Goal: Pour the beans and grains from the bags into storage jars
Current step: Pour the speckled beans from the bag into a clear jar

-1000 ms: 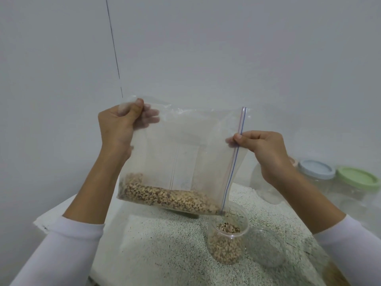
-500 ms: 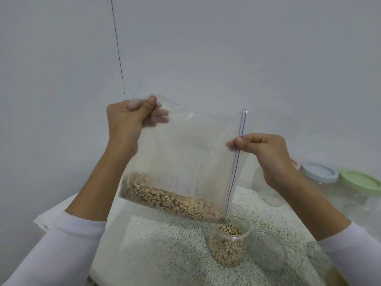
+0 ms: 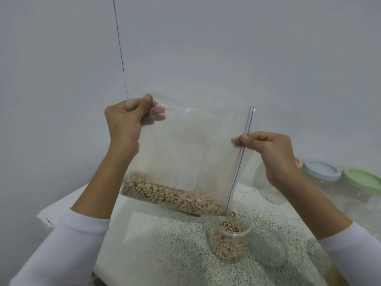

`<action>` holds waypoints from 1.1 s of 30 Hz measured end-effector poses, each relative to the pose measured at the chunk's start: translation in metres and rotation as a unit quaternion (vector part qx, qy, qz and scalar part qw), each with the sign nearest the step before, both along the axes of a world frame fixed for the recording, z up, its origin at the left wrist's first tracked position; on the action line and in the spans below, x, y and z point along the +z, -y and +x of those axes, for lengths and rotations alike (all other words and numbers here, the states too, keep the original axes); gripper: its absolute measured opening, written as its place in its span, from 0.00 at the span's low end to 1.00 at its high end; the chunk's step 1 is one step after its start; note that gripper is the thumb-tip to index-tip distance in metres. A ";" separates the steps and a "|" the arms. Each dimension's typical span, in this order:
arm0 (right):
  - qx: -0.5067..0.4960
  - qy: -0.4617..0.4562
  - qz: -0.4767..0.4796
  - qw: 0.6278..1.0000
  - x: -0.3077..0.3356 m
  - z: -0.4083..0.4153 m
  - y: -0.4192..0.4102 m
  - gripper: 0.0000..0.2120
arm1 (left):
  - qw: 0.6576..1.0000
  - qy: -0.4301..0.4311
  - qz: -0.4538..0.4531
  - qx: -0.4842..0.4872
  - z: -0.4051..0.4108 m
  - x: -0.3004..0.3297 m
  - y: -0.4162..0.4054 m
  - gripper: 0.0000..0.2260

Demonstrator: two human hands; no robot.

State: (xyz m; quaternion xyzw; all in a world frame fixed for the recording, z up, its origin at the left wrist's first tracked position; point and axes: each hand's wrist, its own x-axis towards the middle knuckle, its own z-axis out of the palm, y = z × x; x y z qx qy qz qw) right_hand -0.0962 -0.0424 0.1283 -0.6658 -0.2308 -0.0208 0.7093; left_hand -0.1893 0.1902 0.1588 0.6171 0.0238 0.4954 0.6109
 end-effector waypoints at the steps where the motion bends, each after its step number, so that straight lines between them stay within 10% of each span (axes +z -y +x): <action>1: 0.000 0.001 -0.002 1.000 0.001 0.000 0.000 0.04 | 1.000 -0.001 0.002 0.000 0.000 0.000 0.000 0.07; 33: 0.005 0.020 0.019 1.000 0.000 -0.002 -0.002 0.04 | 0.997 0.063 -0.015 0.044 -0.001 0.000 0.001 0.08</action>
